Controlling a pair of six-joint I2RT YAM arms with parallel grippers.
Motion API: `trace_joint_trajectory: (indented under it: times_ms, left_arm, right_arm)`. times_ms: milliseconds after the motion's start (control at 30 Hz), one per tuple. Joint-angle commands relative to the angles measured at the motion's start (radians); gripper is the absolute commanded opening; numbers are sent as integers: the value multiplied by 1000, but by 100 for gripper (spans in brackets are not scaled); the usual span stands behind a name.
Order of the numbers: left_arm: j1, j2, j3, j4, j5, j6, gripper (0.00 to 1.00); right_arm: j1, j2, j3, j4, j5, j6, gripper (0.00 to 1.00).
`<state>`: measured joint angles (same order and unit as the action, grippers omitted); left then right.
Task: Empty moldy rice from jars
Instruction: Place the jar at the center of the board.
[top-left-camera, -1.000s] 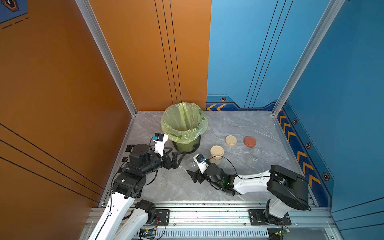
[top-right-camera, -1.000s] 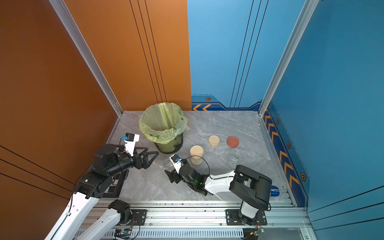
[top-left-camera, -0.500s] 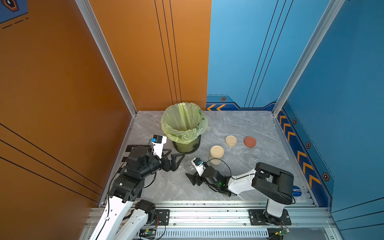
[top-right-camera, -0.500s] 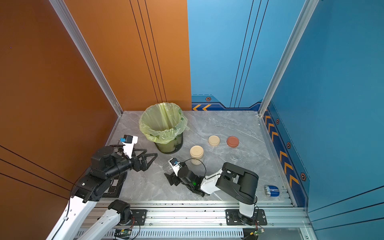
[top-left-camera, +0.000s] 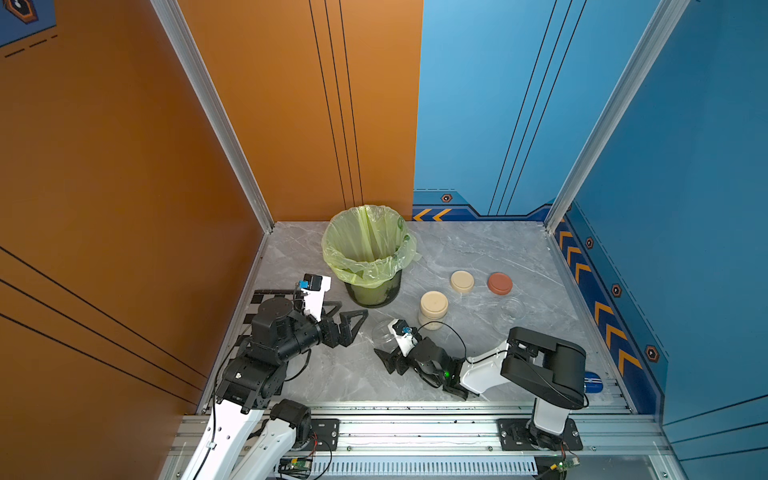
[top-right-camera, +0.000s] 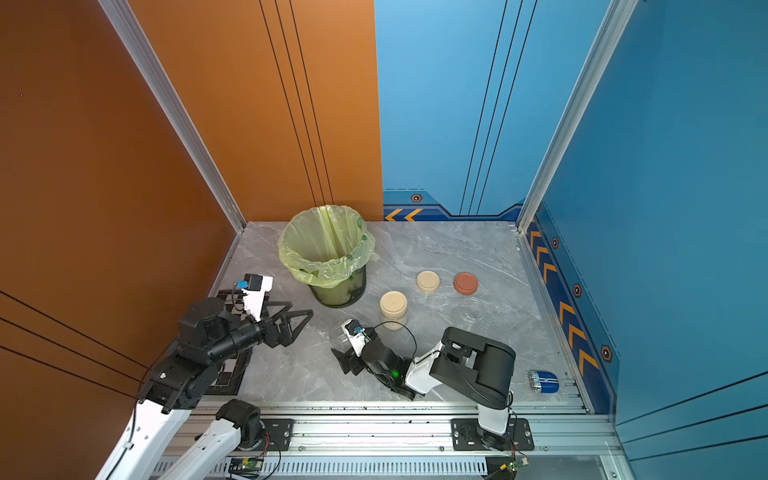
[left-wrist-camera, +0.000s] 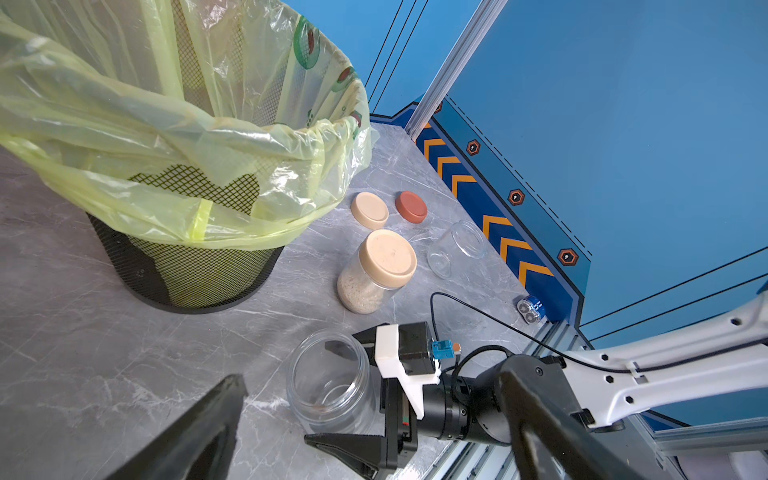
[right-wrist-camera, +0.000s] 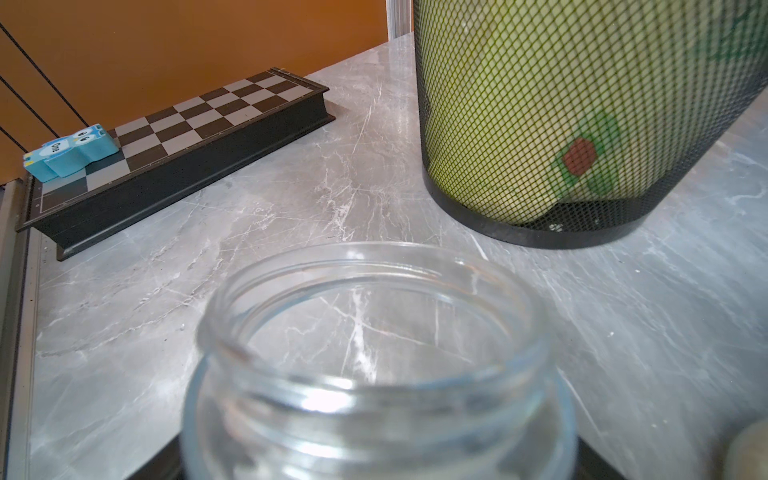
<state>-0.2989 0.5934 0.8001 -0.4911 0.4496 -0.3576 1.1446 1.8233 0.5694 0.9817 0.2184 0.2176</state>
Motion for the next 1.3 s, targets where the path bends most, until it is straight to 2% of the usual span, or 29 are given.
trace_joint_trajectory:
  times_ms: [0,67,100,133,167,233,267,567,767,1267]
  left_arm:
    - [11,-10,-13,-12,-11,-4,98]
    - [11,-9,-13,-12,-12,-5,98]
    - [12,-9,-12,-12,-11,-6,98]
    - [11,-8,-9,-12,-12,-6,98]
    - [11,-8,-9,-12,-11,-4,98]
    - [11,-9,-9,-12,-11,-4,98]
    - [12,-9,-10,-12,-12,-4,98]
    - [12,-1,-11,-12,-12,-3,98]
    - [11,2,-13,-13,-18,2,98]
    - [13,2,-22,-12,-37,25,98]
  right_arm:
    - [13,33,-41,-23,39,9,46]
    - [16,38,-55,-13,48,5,50]
    - [20,40,-65,-1,60,5,59]
    - [25,38,-74,8,76,1,75]
    - [35,36,-82,16,100,-7,84]
    - [54,33,-94,26,141,-29,97]
    - [59,34,-99,30,154,-34,100]
    - [90,17,-135,86,205,-67,100]
    - [95,-64,-137,45,234,-78,100]
    - [87,-249,-91,-331,195,-31,100]
